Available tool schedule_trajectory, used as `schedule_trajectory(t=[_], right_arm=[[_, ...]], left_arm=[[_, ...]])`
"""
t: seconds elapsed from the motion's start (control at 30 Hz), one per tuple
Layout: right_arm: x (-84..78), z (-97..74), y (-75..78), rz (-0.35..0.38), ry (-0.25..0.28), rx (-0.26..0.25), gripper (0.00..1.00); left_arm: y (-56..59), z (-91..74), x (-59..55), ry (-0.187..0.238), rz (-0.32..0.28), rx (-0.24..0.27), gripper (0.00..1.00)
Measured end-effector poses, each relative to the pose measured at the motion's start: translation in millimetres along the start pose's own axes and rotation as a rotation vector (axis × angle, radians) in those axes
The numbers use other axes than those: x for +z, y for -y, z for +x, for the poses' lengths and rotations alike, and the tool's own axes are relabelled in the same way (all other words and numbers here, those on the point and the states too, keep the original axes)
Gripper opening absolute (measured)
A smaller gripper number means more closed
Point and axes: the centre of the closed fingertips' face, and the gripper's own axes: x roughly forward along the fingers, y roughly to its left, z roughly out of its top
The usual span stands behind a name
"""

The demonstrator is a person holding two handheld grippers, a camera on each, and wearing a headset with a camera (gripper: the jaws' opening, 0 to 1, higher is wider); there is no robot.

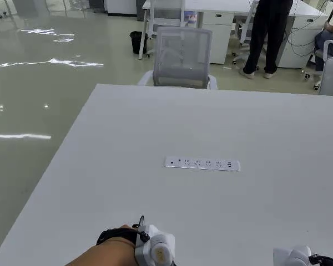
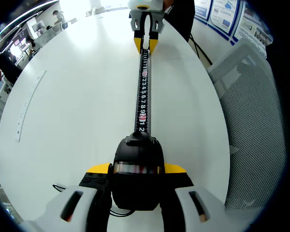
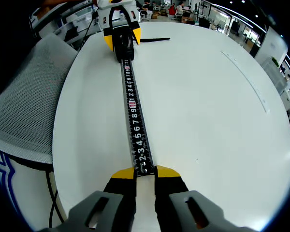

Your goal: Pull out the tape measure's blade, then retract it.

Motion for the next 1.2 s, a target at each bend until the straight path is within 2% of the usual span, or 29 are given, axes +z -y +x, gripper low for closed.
schedule_trajectory(t=[0.3,0.4,0.63,0.83,1.0,1.1,1.2], right_arm=[[2.0,1.4,0.0,0.016,0.012,-0.005,0.13],[2.4,1.8,-0.7,0.012,-0.002,-0.006,0.14],[0.9,1.5,0.0,-0.014,0.001,-0.004,0.15],[0.1,0.4,1.0,-0.014,0.009,-0.023,0.16],[-0.2,-1.4,4.4,-0.008,0.000,-0.060,0.24],[-1.3,-2.4,4.1,-0.015,-0.007,-0.066,0.28],[-2.6,-4.7,5.9,0.006,-0.002,-0.085,0.34]], left_arm=[[-0.3,0.4,-0.2,0.004,-0.003,-0.003,0.34],[-0.6,0.7,-0.3,0.002,-0.001,-0.004,0.34],[-0.7,0.9,0.2,0.007,-0.001,-0.002,0.34],[-0.7,0.7,0.3,0.010,0.000,-0.001,0.34],[-0.7,0.9,0.1,0.009,0.002,-0.005,0.34],[-0.6,0.9,0.0,0.009,0.003,-0.004,0.34],[-0.5,0.7,0.2,0.009,0.003,-0.002,0.34]])
